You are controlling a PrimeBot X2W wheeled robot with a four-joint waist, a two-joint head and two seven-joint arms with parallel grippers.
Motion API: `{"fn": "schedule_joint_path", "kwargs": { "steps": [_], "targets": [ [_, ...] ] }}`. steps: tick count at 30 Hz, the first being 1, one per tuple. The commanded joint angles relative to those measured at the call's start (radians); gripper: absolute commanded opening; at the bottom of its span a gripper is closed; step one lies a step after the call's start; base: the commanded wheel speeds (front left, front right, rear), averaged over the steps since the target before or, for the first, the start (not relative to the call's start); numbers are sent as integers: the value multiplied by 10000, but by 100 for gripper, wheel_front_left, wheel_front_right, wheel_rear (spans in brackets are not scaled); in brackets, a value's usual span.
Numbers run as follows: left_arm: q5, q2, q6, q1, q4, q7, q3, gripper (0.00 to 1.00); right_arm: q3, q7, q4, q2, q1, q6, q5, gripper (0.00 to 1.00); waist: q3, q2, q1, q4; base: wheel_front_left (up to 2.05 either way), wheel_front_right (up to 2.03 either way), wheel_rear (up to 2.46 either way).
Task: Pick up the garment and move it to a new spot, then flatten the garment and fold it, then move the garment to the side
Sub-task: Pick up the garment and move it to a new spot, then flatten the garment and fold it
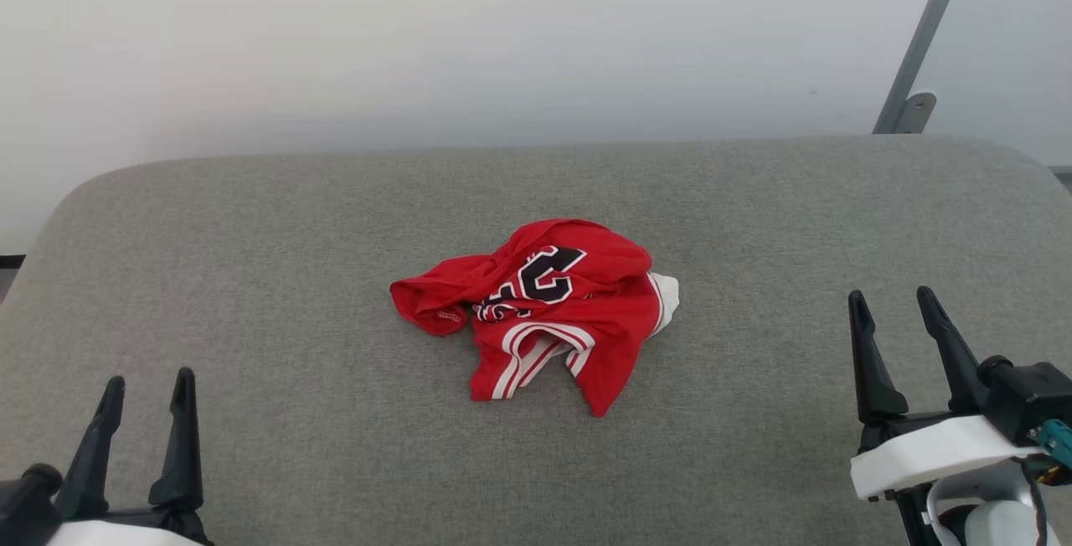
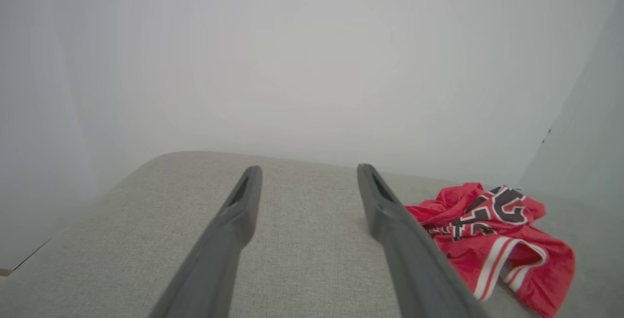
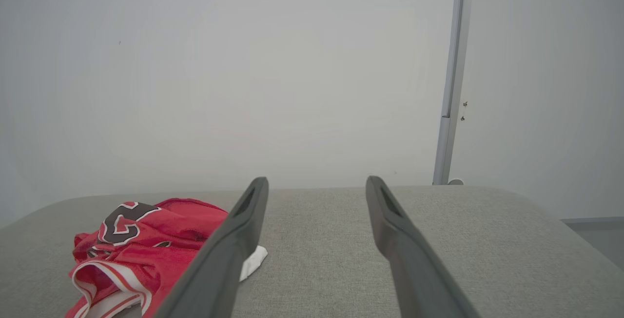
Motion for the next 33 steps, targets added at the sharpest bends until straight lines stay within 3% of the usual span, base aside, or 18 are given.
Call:
{"fn": "schedule_joint_path", "kwargs": {
  "steps": [1, 9, 14, 33],
  "targets": [
    [97, -59, -57, 115, 42, -48, 102, 100, 21, -102, 40, -43, 22, -3, -11, 100, 8, -1, 0, -30, 0, 0, 0],
    [832, -939, -802, 78, 399, -48, 800, 100, 44, -427, 358, -147, -18, -3, -110, 100, 54, -1, 0, -76, 0, 0, 0],
    [1079, -1200, -1058, -132, 539, -49, 964, 100, 72, -531, 464, -98, -66, -3, -163, 100, 68, -1, 0, -67, 0, 0, 0],
    [1447, -1590, -1470, -436, 812, -49, 1069, 100, 299, -612, 521, -6, -43, -3, -101, 100, 102, -1, 0, 150, 0, 0, 0]
  ]
}}
